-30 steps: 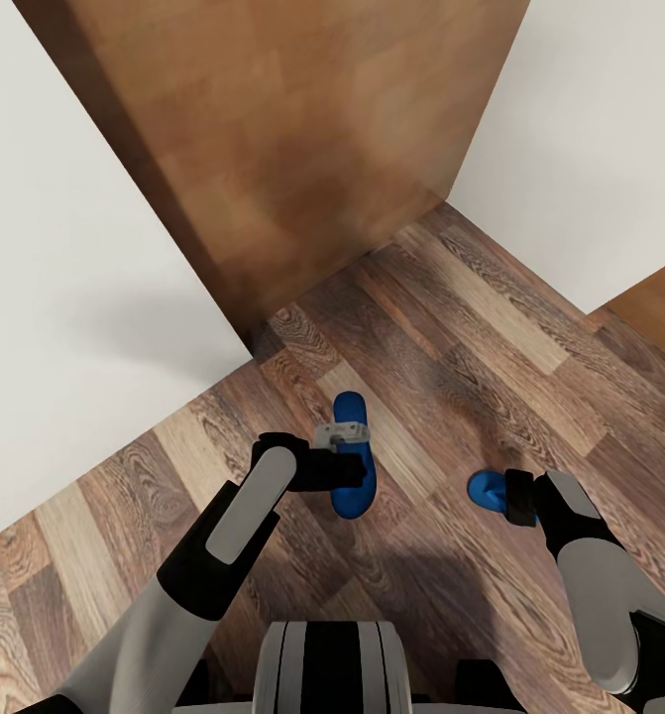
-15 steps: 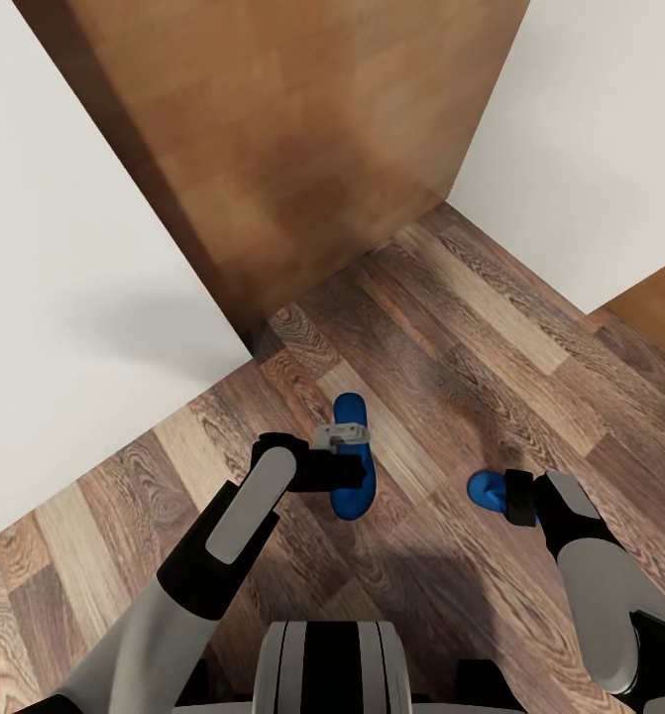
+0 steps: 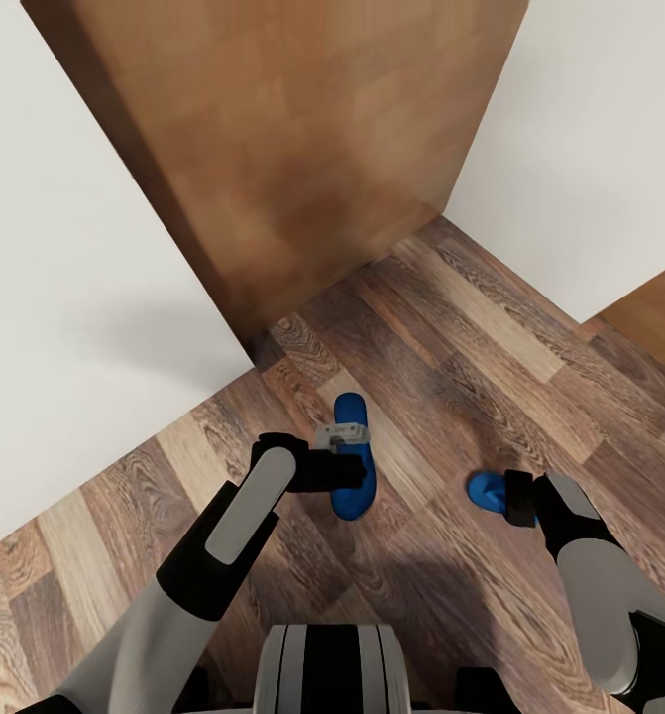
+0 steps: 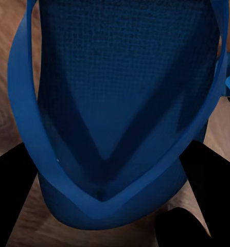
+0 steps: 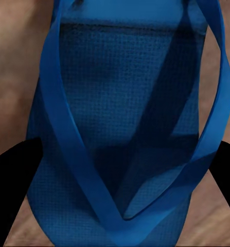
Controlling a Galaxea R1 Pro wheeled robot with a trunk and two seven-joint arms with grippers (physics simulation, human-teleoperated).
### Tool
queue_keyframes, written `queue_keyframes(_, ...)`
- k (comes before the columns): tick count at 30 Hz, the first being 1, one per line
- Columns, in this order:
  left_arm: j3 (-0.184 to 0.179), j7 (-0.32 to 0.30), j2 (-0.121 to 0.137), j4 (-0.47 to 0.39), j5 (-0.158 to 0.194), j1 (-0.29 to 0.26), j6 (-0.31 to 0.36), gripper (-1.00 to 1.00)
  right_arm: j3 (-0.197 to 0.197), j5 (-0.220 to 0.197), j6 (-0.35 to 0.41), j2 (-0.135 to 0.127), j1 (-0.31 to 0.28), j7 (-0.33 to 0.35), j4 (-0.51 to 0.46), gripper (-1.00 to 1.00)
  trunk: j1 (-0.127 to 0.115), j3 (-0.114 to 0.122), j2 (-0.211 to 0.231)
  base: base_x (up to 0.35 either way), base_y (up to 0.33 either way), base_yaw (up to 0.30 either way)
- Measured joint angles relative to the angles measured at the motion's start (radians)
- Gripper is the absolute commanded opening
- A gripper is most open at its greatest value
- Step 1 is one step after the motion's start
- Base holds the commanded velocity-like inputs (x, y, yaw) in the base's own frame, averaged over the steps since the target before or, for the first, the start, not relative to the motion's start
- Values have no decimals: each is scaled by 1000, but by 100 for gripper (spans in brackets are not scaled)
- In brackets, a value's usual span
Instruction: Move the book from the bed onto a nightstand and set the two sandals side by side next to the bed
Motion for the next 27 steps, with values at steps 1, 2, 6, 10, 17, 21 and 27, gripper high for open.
queue_keyframes(1, 0, 0, 0, -1, -1, 0, 0, -100, 0, 0, 0, 0, 0, 0, -1, -100, 0, 4, 0, 0, 0, 0)
queue_keyframes(2, 0, 1, 0, -1, -1, 0, 0, -100, 0, 0, 0, 0, 0, 0, -3, -100, -1, 8, 0, 0, 0, 0)
queue_keyframes(6, 0, 1, 0, -1, -1, 0, 0, -100, 1, 0, -1, 1, 2, 0, -8, -100, -3, 23, 1, 0, 0, 0)
queue_keyframes(10, 1, 1, 0, -1, -1, 0, 0, -100, 1, 0, 0, 1, 3, 0, -9, -100, -4, 39, 2, 0, 0, 0)
queue_keyframes(17, 1, 6, 4, 7, -10, 3, 2, -100, 11, 6, 22, -2, 9, 1, -51, -100, -8, 66, 4, 0, 0, 0)
queue_keyframes(21, 1, 10, 7, 13, -12, 9, -1, -100, 29, 19, 140, -5, 35, -1, -171, -100, -9, 81, 5, 0, 0, 0)
queue_keyframes(27, 1, 11, 10, 17, -13, 20, -6, -100, 49, 94, 315, -12, 114, 2, -330, -100, -12, 104, 6, 0, 0, 0)
